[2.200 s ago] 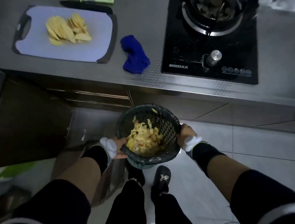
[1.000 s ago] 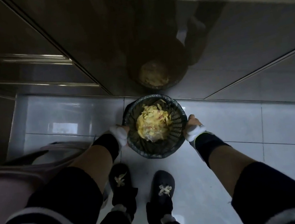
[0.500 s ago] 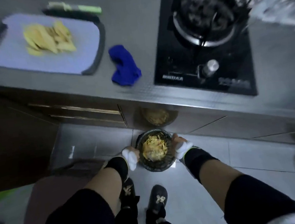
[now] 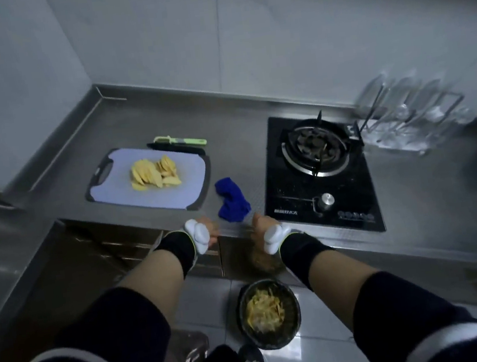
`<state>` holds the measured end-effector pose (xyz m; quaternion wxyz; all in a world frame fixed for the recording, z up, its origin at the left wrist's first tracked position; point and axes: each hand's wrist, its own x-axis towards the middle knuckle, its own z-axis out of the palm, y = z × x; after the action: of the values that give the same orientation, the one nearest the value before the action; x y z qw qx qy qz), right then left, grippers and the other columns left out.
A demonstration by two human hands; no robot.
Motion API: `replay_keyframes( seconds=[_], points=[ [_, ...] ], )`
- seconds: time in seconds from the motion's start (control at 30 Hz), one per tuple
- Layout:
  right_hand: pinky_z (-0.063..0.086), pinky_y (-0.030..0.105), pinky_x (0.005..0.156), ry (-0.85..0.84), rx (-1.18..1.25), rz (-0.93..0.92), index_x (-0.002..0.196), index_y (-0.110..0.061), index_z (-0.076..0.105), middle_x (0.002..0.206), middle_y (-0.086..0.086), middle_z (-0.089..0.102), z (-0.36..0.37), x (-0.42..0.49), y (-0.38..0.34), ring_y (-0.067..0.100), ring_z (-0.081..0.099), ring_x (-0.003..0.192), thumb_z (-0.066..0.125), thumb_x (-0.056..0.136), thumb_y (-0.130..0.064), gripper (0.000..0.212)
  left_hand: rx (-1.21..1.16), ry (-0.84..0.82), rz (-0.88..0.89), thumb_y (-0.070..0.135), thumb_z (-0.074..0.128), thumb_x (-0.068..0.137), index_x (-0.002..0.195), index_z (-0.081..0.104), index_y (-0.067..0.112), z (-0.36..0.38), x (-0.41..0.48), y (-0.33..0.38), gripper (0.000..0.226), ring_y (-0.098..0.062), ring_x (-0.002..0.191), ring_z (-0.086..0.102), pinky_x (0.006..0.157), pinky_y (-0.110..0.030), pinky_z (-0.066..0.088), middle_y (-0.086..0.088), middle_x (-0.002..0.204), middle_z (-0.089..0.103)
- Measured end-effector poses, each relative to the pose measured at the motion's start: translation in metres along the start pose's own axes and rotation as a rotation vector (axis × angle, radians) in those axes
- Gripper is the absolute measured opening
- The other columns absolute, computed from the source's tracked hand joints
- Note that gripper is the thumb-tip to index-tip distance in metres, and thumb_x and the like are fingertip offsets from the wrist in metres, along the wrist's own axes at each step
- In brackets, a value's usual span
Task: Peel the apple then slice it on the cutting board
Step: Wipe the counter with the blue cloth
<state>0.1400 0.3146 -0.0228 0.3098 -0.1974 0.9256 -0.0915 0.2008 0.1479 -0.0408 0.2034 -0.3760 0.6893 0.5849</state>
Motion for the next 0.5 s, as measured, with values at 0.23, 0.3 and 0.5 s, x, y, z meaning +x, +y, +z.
replay_keyframes(
  seconds=[0.23, 0.3, 0.5],
  points=[
    [0.043, 0.037, 0.096, 0.025, 0.054, -0.041, 0.132, -0.003, 0.046, 0.128, 0.02, 0.055, -0.04, 0.03, -0.023, 0.033, 0.054, 0.118, 0.057, 0.093, -0.018, 0.043, 0.116, 0.129, 0.099, 0.002, 0.045, 0.098, 0.101, 0.051, 0.014, -0.035, 0.015, 0.045, 0.014, -0.021, 0.087, 0.053, 0.08, -0.032, 0.045, -0.012, 0.096, 0.055],
    [0.043, 0.038, 0.096, 0.016, 0.065, -0.028, 0.131, -0.004, 0.047, 0.127, 0.019, 0.056, -0.045, 0.039, -0.026, 0.033, 0.054, 0.118, 0.058, 0.093, -0.02, 0.043, 0.208, 0.146, 0.128, 0.002, 0.048, 0.096, 0.099, 0.054, 0.015, -0.046, 0.02, 0.054, 0.015, -0.02, 0.087, 0.054, 0.082, -0.032, 0.046, -0.011, 0.094, 0.057],
    [0.042, 0.035, 0.095, -0.021, 0.095, 0.055, 0.128, -0.004, 0.051, 0.128, 0.018, 0.056, -0.052, 0.078, -0.028, 0.031, 0.054, 0.118, 0.056, 0.094, -0.021, 0.038, 0.456, 0.008, 0.186, 0.001, 0.051, 0.095, 0.118, 0.057, 0.007, -0.064, 0.058, 0.088, 0.024, -0.021, 0.091, 0.066, 0.093, -0.036, 0.044, -0.009, 0.094, 0.065]
  ],
)
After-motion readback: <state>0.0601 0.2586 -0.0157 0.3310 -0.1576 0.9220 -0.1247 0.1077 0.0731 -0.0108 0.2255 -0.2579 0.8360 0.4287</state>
